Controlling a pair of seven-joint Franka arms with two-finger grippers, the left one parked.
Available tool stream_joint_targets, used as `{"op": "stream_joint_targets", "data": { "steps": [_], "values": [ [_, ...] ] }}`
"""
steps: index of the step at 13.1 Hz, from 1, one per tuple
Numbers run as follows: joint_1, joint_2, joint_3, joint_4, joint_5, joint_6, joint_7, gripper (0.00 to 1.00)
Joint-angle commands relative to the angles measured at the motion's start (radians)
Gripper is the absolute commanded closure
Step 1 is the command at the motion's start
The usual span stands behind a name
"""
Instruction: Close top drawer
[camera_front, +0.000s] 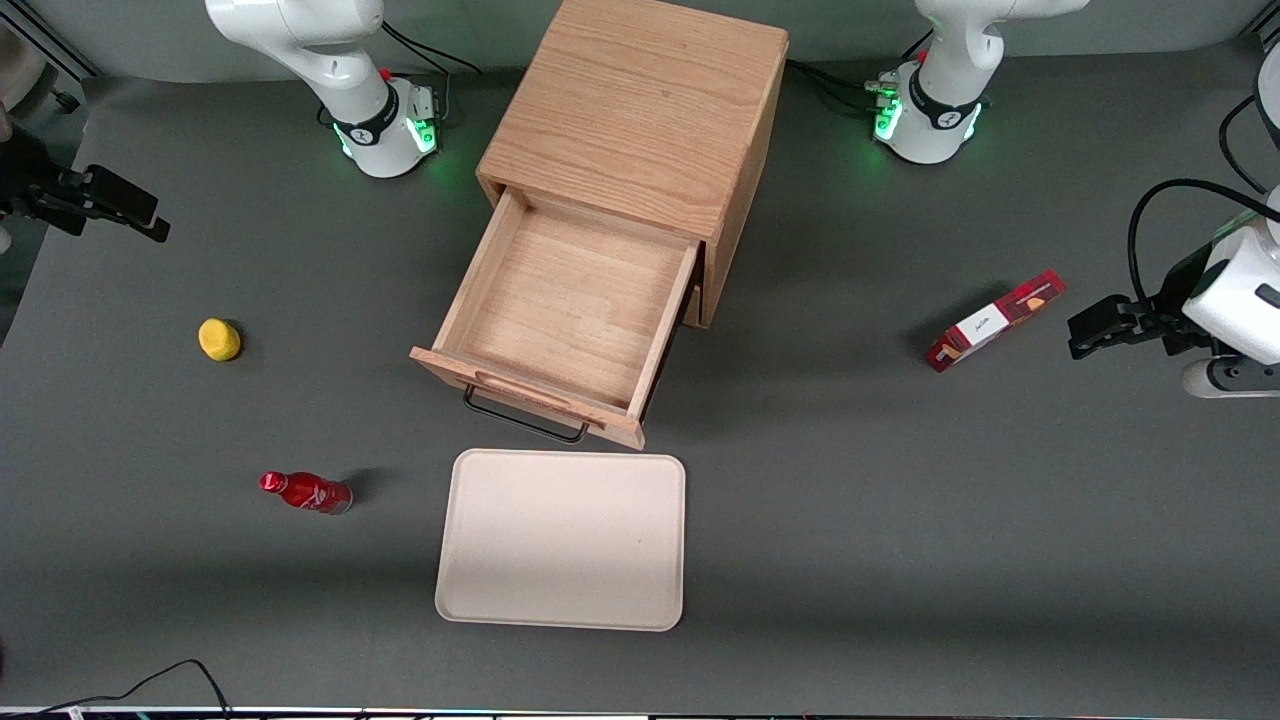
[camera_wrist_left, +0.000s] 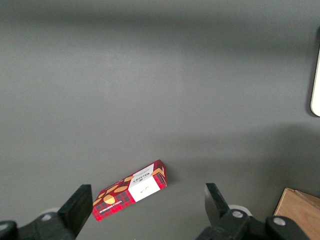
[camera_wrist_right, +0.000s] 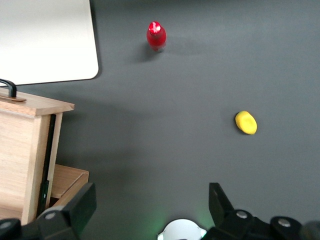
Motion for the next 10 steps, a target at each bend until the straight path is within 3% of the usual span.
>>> {"op": "stream_joint_targets", "data": {
  "steps": [1,3,5,7,10],
  "values": [
    [0.003,0.037,-0.003,0.081,0.004,-0.034,0.001,0.0],
    [0.004,0.037,0.001,0.09,0.037,-0.034,0.008,0.0],
    [0.003,0.058,-0.002,0.113,0.222,-0.025,0.012,0.0],
    [0.009,0.151,0.03,0.239,0.231,-0.023,0.002,0.0],
    [0.015,0.275,0.165,0.378,0.226,-0.017,0.0,0.0]
  ]
}}
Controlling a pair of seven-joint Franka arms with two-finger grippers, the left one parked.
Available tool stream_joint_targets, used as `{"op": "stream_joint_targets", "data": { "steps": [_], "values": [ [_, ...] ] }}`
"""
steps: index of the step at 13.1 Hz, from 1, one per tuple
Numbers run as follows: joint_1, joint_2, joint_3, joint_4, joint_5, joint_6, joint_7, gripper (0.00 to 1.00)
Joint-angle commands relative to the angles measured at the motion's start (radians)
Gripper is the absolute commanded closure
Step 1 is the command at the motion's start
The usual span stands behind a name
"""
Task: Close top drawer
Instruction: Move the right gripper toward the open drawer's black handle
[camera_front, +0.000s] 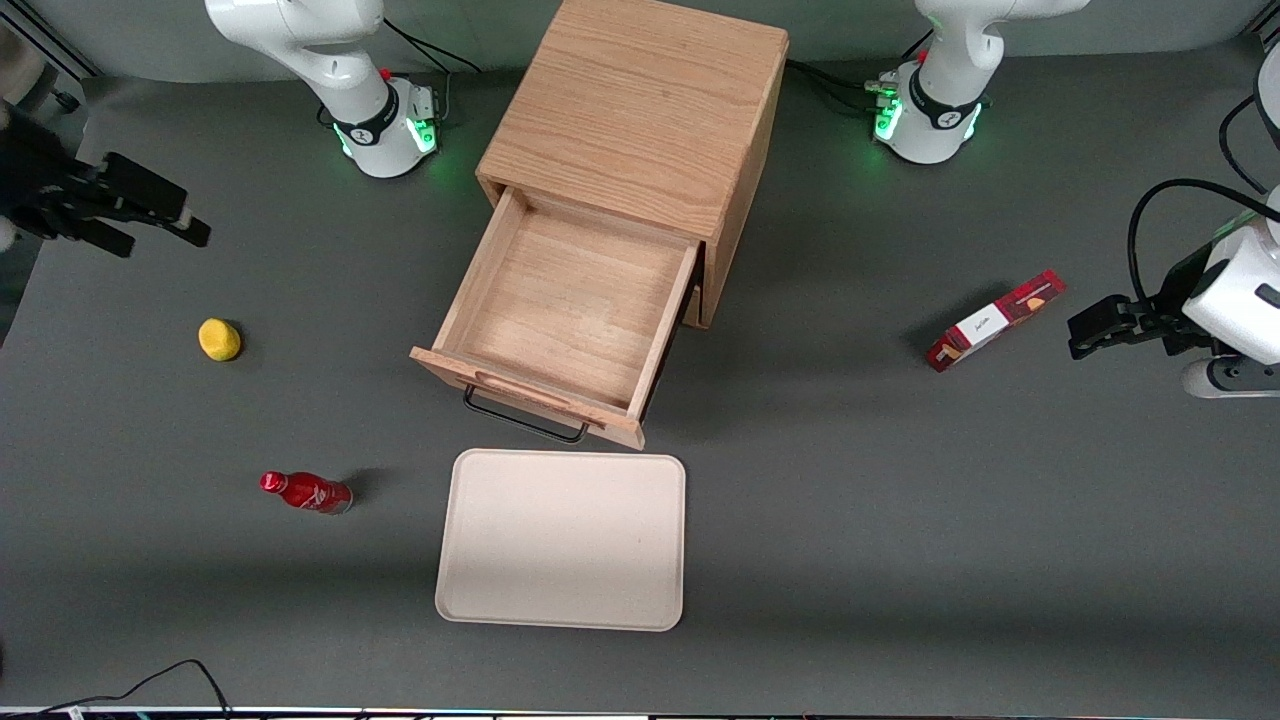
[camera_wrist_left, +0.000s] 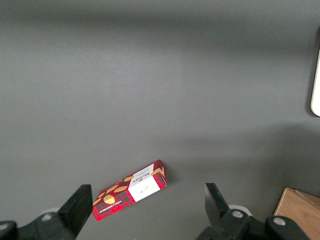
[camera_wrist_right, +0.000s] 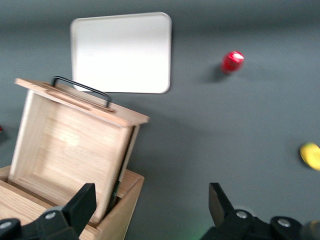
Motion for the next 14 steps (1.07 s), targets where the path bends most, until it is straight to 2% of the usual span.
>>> {"op": "stream_joint_targets", "data": {
  "steps": [1,2,4,5,6,11,14],
  "values": [
    [0.004,0.145,0.122,0.157,0.029,0.047,-0.001,0.0],
    [0.004,0.172,0.169,0.16,0.029,0.113,-0.001,0.0],
    [0.01,0.222,0.191,0.16,0.015,0.188,-0.007,0.0],
    [0.012,0.289,0.2,0.165,0.029,0.225,-0.097,0.0],
    [0.012,0.331,0.207,0.197,0.03,0.233,-0.266,0.0],
    [0.015,0.442,0.208,0.266,-0.01,0.19,-0.717,0.0],
    [0.039,0.599,0.198,0.414,-0.031,0.069,-0.839,0.0]
  ]
}}
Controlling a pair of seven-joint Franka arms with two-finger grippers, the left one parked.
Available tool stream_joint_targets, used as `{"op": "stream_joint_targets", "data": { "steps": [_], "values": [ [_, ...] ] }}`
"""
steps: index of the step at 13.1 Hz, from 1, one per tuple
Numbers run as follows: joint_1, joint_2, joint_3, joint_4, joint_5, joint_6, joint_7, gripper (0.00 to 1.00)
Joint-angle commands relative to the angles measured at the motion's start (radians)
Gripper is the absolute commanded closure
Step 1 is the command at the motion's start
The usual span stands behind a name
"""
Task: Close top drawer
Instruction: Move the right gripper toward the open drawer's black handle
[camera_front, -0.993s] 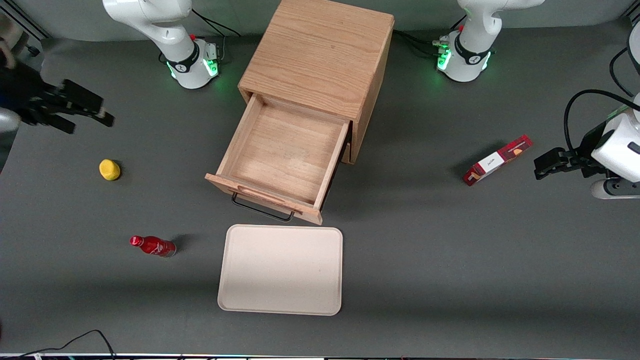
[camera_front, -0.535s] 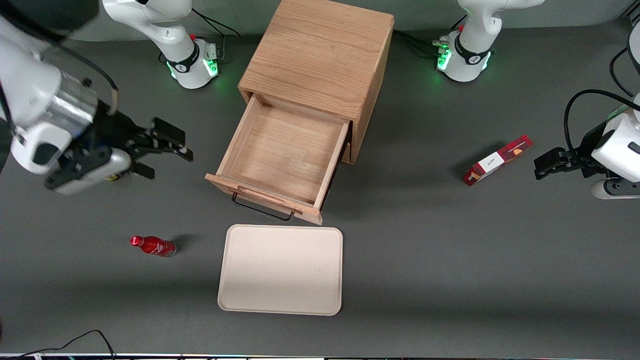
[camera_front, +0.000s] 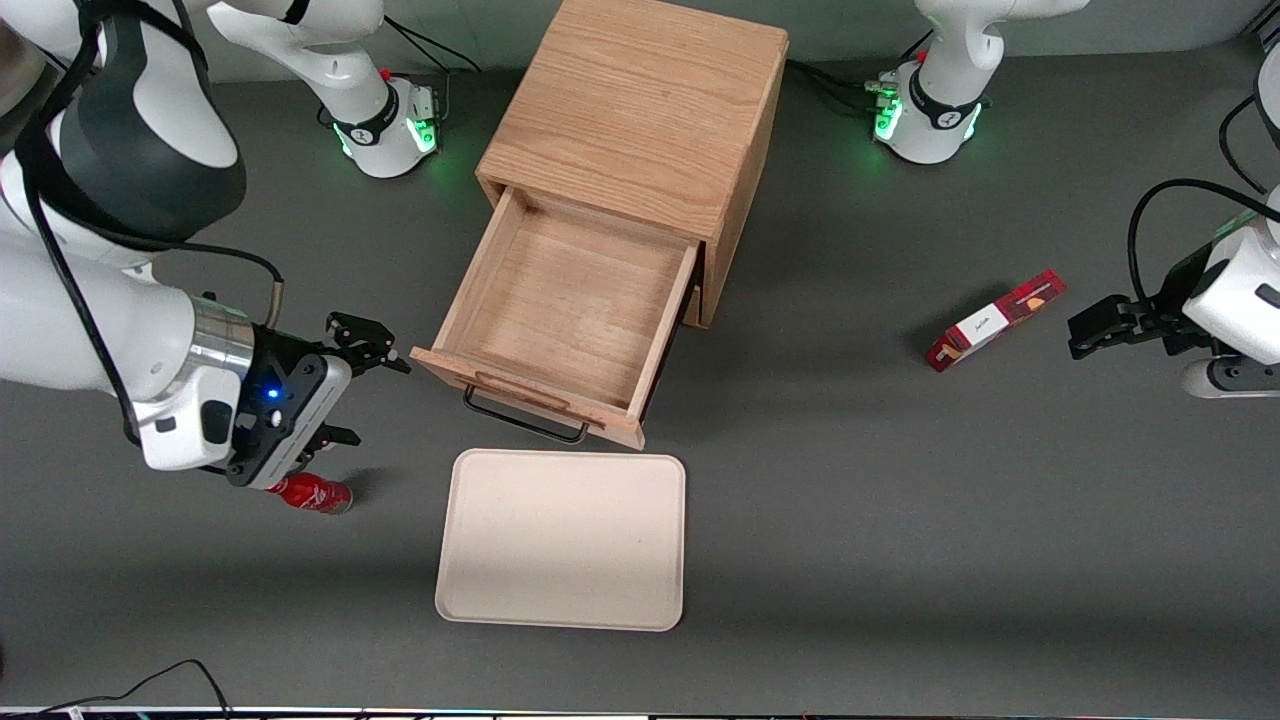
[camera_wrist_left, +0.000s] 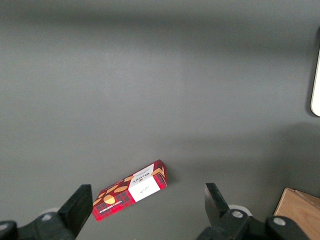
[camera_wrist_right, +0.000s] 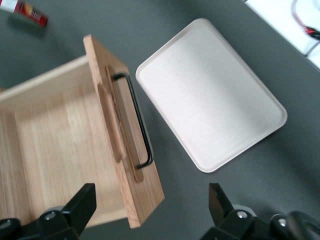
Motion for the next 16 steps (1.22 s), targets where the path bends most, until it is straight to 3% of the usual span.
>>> {"op": "stream_joint_targets", "data": {
  "steps": [1,7,16],
  "values": [
    [0.028,0.176,-0.003,0.2,-0.039,-0.1,-0.085,0.0],
    [0.038,0.259,-0.005,0.205,-0.025,-0.101,-0.067,0.0],
    [0.064,0.324,0.028,0.207,-0.005,0.021,0.115,0.0]
  ]
}}
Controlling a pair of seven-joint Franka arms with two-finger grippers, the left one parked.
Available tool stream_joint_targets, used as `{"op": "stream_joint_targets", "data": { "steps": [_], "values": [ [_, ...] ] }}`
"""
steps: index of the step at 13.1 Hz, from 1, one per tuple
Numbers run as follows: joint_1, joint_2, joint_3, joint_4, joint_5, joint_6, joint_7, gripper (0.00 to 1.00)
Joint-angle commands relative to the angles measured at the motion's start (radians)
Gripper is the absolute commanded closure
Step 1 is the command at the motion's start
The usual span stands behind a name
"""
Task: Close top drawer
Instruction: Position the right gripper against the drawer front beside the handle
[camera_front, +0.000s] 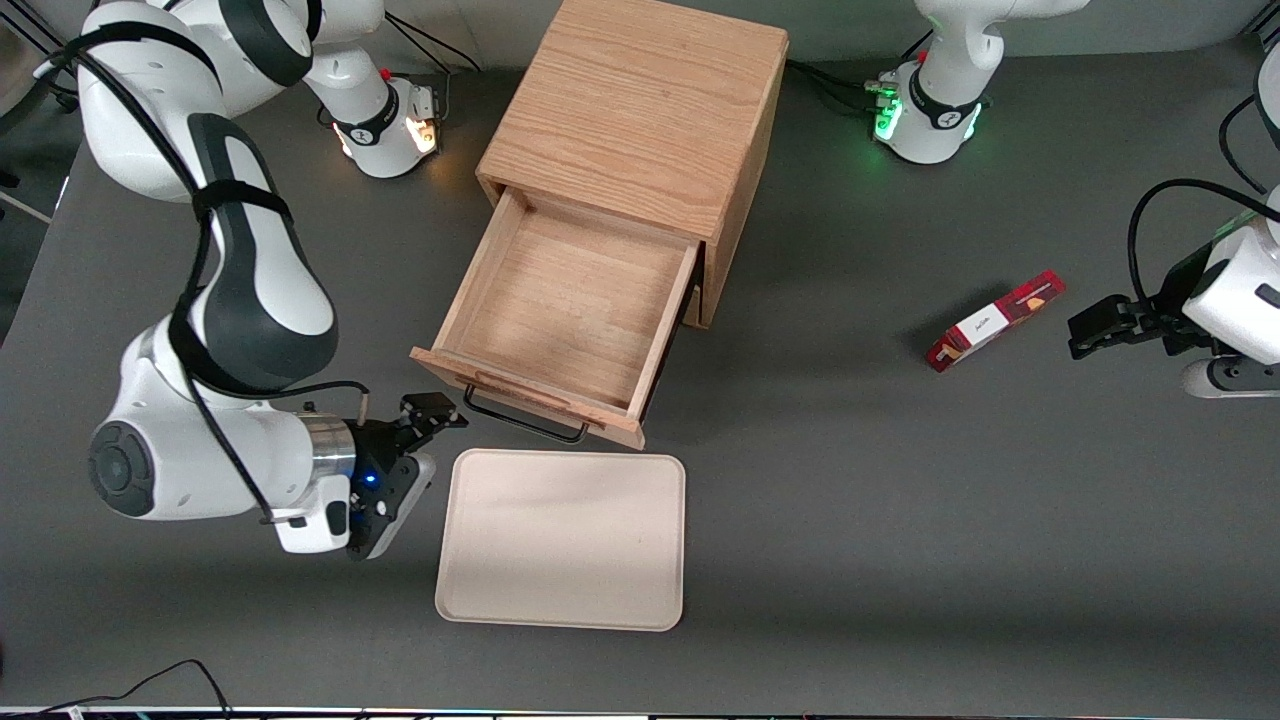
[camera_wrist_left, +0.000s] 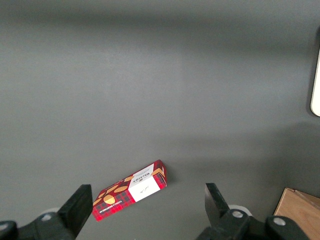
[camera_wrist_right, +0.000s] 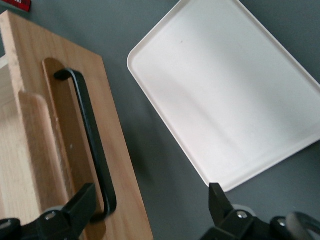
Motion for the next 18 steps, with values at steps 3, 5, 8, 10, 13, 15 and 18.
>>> {"op": "stream_joint_targets", "data": {
  "steps": [3,5,8,10,13,15,18],
  "values": [
    [0.016,0.035,0.023,0.039,0.011,0.001,-0.039,0.0],
    [0.018,0.039,0.023,0.037,0.011,0.0,-0.056,0.0],
    [0.019,0.064,0.023,0.037,0.011,0.01,-0.07,0.0],
    [0.035,0.075,0.023,0.036,0.011,0.018,-0.059,0.0],
    [0.036,0.077,0.024,0.031,0.012,0.01,-0.061,0.0],
    [0.036,0.077,0.027,0.028,0.014,0.007,-0.059,0.0],
    [0.036,0.074,0.047,0.022,0.014,0.001,-0.058,0.0]
  ]
}}
